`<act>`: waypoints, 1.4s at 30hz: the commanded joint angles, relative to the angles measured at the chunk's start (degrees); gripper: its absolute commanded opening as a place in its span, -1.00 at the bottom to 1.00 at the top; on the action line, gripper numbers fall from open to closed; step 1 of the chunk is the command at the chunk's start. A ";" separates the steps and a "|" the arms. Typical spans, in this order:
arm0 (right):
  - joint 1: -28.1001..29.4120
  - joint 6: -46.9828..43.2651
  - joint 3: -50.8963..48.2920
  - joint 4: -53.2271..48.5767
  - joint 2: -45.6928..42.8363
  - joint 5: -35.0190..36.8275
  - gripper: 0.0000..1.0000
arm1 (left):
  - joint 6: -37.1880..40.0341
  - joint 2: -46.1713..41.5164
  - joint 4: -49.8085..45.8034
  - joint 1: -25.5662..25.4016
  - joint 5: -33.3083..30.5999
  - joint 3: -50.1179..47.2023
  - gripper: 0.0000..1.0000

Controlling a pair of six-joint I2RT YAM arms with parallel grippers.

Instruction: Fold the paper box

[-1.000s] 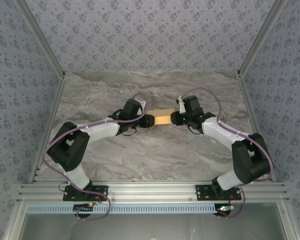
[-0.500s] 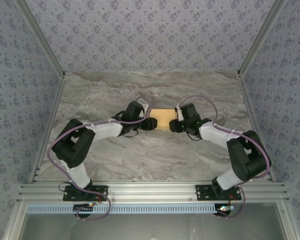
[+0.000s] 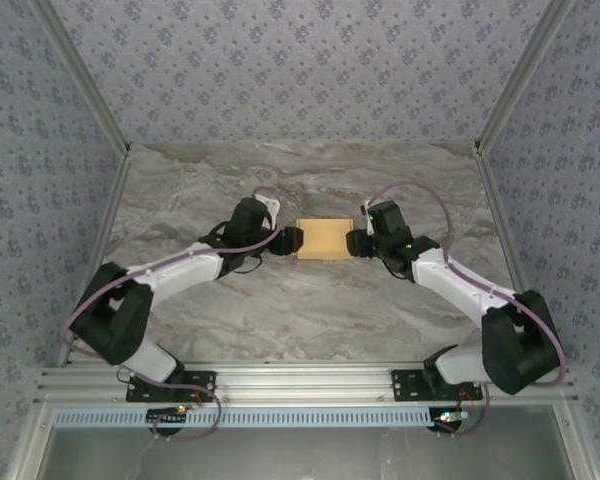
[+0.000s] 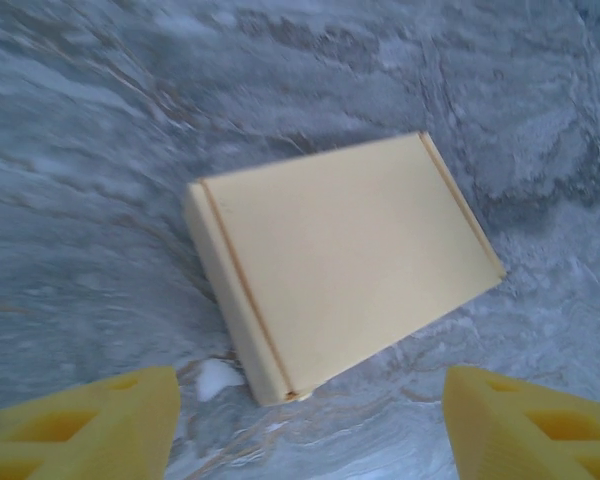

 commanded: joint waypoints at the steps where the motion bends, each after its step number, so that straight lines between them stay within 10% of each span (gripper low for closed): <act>1: 0.49 -1.48 0.45 -3.98 -5.58 8.25 0.32 | 4.30 -6.00 -2.72 1.96 -6.73 -2.68 0.42; 10: 0.19 -5.12 -3.21 -5.56 -19.68 24.65 0.75 | 10.65 -20.65 -1.17 5.82 -23.64 -10.93 0.59; 20: -3.21 -2.96 -11.19 -0.92 -26.82 38.20 0.97 | 11.74 -30.25 0.30 18.07 -24.65 -17.98 0.95; 33: -16.75 7.15 -22.12 11.61 -25.32 40.07 0.98 | 9.02 -27.96 6.18 31.76 -24.29 -22.19 0.99; 42: -17.85 -3.92 -29.20 36.13 -14.58 34.71 0.98 | 18.92 -18.47 24.95 32.52 -22.22 -28.33 0.99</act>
